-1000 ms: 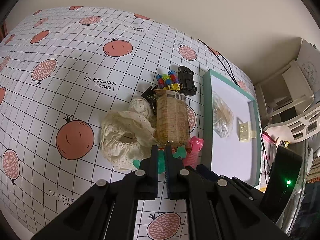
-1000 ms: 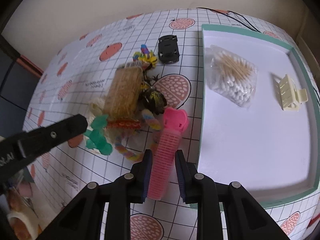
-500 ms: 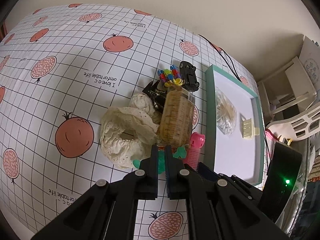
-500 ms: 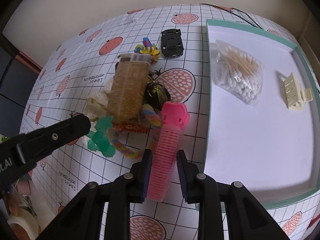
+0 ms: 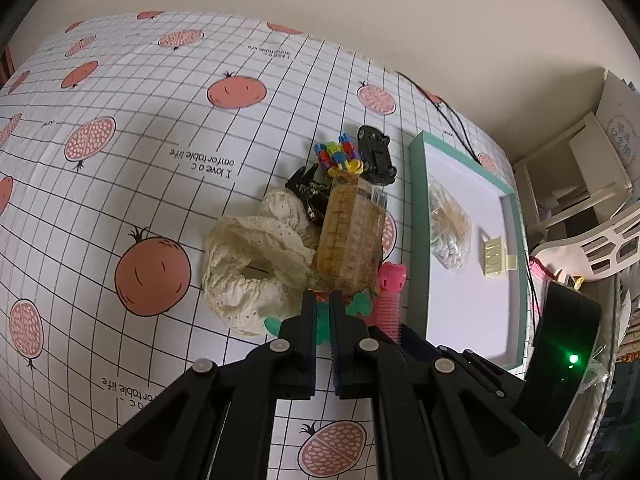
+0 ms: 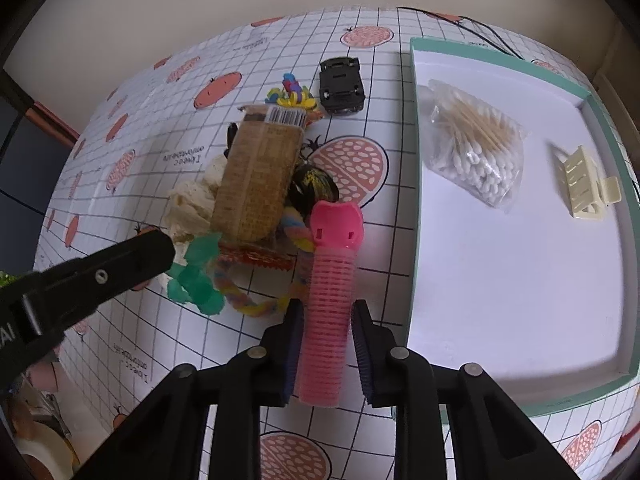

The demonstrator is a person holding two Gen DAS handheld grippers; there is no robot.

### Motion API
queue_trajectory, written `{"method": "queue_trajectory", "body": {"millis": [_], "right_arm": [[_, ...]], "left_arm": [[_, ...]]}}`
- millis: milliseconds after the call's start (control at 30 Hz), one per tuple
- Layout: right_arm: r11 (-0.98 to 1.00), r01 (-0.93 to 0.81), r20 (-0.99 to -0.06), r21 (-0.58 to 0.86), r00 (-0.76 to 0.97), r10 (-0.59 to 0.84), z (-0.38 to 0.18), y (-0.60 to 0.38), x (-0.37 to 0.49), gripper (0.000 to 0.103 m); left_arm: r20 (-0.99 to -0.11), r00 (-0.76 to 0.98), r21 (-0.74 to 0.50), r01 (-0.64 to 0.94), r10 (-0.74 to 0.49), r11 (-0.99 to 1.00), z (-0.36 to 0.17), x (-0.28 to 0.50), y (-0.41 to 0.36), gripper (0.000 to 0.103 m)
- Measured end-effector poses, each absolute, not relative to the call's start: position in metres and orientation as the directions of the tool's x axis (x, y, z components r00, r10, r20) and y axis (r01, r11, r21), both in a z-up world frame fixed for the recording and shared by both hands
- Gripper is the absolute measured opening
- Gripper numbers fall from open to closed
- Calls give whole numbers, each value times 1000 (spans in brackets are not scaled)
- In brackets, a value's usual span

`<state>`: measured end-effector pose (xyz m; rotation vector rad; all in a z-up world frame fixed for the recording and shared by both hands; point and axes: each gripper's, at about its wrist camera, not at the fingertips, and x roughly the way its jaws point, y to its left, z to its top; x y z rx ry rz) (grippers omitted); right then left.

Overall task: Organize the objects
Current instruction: 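Lift the pink hair roller out of the pile with the right tool, then carry the pink hair roller over the tray with the right tool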

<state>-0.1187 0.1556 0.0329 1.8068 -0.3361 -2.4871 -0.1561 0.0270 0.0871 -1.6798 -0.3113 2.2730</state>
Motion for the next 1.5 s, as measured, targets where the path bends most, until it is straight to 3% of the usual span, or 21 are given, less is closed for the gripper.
{"method": "queue_trajectory", "body": {"millis": [433,933,1233,1500], "right_arm": [[-953,-123,-874,276,-446,-196,75,183,-109,26],[-937,-155,-845,313,-496,-200,85,206,-102,26],[-942,-207,-790,265,-607,-89,109,252,-82,26],[-914,-321,-804,246,-594,-8,101,313,-66,26]], "left_arm": [[-857,-360,-360,-97,370,-928,113,-157,18,5],[-818,-384,-423,-104,428,-900,121,-155,34,5],[-749,-389,-498,-203,537,-843,133,-146,77,5],[-727,-338,-526,-287,598,-801,130,-136,122,5]]}}
